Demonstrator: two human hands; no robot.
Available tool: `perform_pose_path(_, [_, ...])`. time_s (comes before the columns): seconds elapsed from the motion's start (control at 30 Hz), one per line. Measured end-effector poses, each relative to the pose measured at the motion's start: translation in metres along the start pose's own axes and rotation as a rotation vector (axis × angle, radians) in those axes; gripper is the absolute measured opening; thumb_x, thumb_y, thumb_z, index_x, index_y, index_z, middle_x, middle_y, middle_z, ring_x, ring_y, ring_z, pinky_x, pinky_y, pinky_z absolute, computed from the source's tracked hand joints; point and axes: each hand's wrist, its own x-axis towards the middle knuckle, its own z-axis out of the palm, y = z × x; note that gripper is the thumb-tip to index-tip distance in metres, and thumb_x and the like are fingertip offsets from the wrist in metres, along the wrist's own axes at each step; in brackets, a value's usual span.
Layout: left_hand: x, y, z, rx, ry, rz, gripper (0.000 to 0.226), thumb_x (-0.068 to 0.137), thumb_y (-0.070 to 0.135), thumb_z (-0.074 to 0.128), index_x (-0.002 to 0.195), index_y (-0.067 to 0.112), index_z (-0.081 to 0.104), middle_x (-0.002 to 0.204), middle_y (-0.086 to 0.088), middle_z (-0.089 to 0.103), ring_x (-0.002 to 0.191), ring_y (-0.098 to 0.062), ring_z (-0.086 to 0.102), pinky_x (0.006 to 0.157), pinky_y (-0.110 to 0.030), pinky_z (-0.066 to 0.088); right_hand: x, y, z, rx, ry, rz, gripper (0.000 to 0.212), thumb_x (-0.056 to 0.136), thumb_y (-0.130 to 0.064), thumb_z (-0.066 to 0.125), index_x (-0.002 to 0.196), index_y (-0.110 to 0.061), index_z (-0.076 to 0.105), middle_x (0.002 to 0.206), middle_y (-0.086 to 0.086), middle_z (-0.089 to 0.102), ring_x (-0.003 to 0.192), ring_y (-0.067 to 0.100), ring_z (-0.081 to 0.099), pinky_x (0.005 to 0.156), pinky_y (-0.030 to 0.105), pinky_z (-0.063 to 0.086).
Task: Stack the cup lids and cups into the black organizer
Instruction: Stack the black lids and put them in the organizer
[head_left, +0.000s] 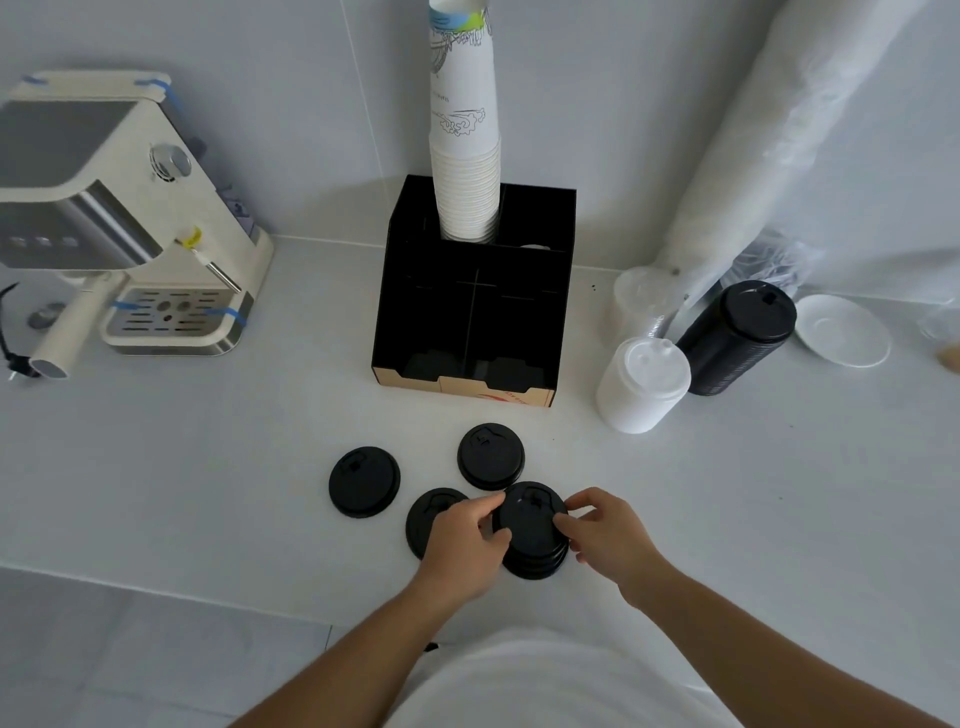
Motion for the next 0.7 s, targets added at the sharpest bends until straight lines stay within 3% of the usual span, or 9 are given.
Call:
perform_pose_path(0.07, [-0.002,0.0,0.002,0.018,-0.003,0.004,0.053,0.088,0.013,0.063,0.14,0.019,0.051,0.129,0.004,0.061,0.117,-0.01,0.058,0.102,-0.021,0.044,0.0,0.001,0.0,-0.005,0.003,0.002,0.012,0.084,-0.024,0.07,0.095,-0.02,0.066,0.075,0.006,0.071,0.062,0.02,0.063,0.064,0.033,0.055])
perform_pose_path(0.13, [-0.002,-0.001,0.004,0.04,-0.007,0.007,0.054,0.088,0.014,0.062,0.14,0.022,0.052,0.129,0.002,0.063,0.115,-0.009,0.059,0.103,-0.026,0.046,0.0,0.002,-0.001,-0.005,-0.005,0.011,0.011,0.085,-0.021,0.07,0.095,-0.018,0.066,0.073,0.007,0.07,0.056,0.018,0.061,0.055,0.025,0.05])
perform_pose_path(0.43, [-0.009,0.006,0.003,0.049,-0.031,-0.027,0.047,0.09,0.01,0.06,0.136,0.019,0.055,0.099,0.0,0.071,0.093,-0.019,0.069,0.079,-0.021,0.055,0.001,0.008,0.002,-0.015,-0.015,0.026,0.013,0.084,-0.019,0.071,0.095,-0.015,0.065,0.074,0.008,0.072,0.055,0.018,0.061,0.054,0.024,0.049])
perform_pose_path(0.57, [-0.009,0.006,0.006,0.07,-0.071,-0.066,0.049,0.089,0.014,0.061,0.137,0.022,0.055,0.089,-0.004,0.073,0.078,-0.014,0.066,0.078,-0.026,0.057,0.004,0.014,0.003,-0.045,-0.012,0.03,0.011,0.084,-0.017,0.07,0.093,-0.012,0.066,0.072,0.006,0.071,0.053,0.016,0.061,0.053,0.023,0.048])
perform_pose_path(0.7, [-0.008,0.01,0.007,0.041,-0.065,-0.103,0.046,0.088,0.016,0.062,0.133,0.024,0.058,0.085,0.002,0.065,0.077,-0.01,0.059,0.079,-0.026,0.056,0.006,0.017,0.005,-0.03,-0.001,0.041,0.01,0.085,-0.016,0.07,0.094,-0.013,0.068,0.076,0.008,0.071,0.057,0.018,0.062,0.057,0.025,0.051])
